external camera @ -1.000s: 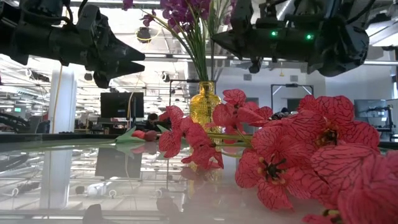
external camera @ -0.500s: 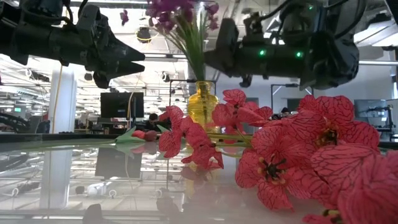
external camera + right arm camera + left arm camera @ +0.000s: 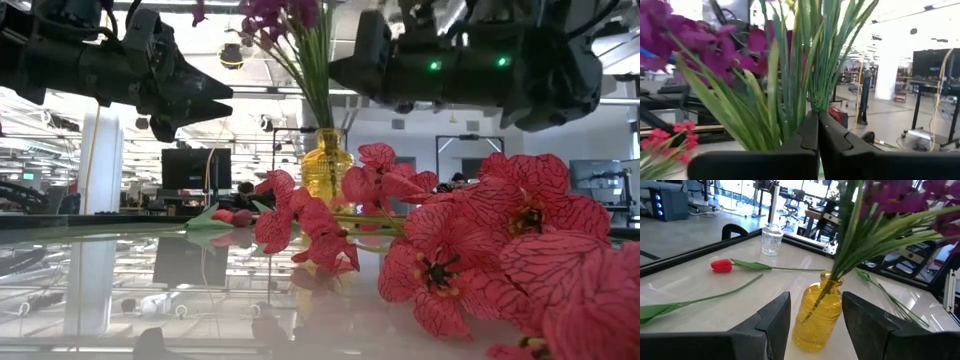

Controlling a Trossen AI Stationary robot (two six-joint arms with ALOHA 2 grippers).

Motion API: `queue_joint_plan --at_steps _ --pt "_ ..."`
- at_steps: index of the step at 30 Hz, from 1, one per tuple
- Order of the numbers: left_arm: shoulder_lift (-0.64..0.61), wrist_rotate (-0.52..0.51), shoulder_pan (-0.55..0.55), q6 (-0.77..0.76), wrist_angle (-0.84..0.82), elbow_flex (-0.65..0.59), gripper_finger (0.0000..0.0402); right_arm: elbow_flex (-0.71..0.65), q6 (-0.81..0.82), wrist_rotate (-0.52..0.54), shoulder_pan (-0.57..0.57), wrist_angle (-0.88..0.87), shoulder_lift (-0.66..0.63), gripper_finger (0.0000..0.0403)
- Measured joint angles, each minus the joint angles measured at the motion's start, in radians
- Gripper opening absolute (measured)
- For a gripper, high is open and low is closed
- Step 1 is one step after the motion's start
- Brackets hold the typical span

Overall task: Sort flowers into vase by color
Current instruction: Put the purple flowers into the yellow vase

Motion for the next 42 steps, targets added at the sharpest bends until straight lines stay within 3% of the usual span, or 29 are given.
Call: queue_joint_plan --at_steps 12,17,21,25,28,37,42 --pt "0.0 0.0 0.0 -0.009 -0.001 0.0 0.0167 0.0 -0.032 0.036 0.02 -0.037 -0.008 0.0123" --pt "0.0 -0.001 0.0 -0.009 -0.001 0.0 0.0167 -0.001 -0.066 0.135 0.037 -0.084 -0.028 0.0169" --pt "0.0 -0.021 0.0 -0.009 0.002 0.0 0.0167 -0.001 -0.064 0.184 0.061 -0.286 -0.111 0.0197" --pt "0.0 -0.172 0.007 -0.041 -0.016 0.016 0.0167 -0.001 0.003 0.184 0.088 -0.557 -0.233 0.0212" --pt "0.018 -0.206 0.034 -0.065 -0.051 0.043 0.0167 -0.001 0.061 0.183 0.104 -0.79 -0.346 0.0214" --pt "0.203 -0.198 0.195 -0.048 -0.064 0.211 0.0167 -0.001 0.234 0.175 0.16 -1.266 -0.633 0.0214" --pt "0.285 -0.071 0.27 0.005 -0.085 0.338 0.0167 -0.001 0.361 0.173 0.181 -1.417 -0.715 0.0214"
